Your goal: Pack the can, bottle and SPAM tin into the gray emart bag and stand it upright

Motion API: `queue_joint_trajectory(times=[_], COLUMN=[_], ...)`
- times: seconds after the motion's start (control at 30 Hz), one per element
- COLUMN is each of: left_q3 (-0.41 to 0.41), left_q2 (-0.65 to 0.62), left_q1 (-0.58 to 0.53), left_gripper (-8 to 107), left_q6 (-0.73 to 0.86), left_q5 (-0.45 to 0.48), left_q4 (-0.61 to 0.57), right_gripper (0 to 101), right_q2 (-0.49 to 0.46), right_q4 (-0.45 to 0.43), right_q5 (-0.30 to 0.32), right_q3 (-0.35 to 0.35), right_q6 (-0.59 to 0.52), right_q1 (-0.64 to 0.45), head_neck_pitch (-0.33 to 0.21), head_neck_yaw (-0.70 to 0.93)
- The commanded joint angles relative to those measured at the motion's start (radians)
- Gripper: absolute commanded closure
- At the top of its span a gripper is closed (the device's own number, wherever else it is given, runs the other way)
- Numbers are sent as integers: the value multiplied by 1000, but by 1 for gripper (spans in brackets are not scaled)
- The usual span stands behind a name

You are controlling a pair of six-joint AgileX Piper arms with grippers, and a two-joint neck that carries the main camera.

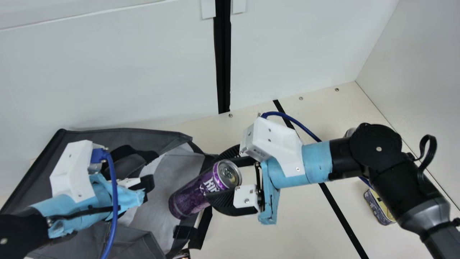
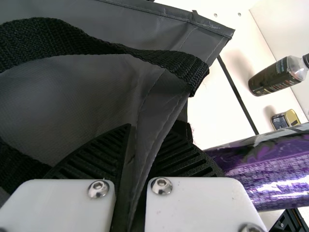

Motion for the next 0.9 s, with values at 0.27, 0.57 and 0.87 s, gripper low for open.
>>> queue_joint_trajectory(times=[0.27,0.57,0.87], left_q3=[0,0,0], left_q2=[0,0,0], left_q1=[0,0,0], left_gripper=[107,107,107], left_q6=[0,0,0], left_q5=[0,0,0], left_q4=[0,0,0], right_gripper=[101,101,101], right_q2=[39,68,96], right_q4=[23,56,79], right_q5=[2,2,2], right_q3=[7,8,10], right_q6=[-25,-33,-46], right_q1=[2,17,28], head_neck_pitch=[-23,-23,-23], head_neck_yaw=[-2,-2,-2])
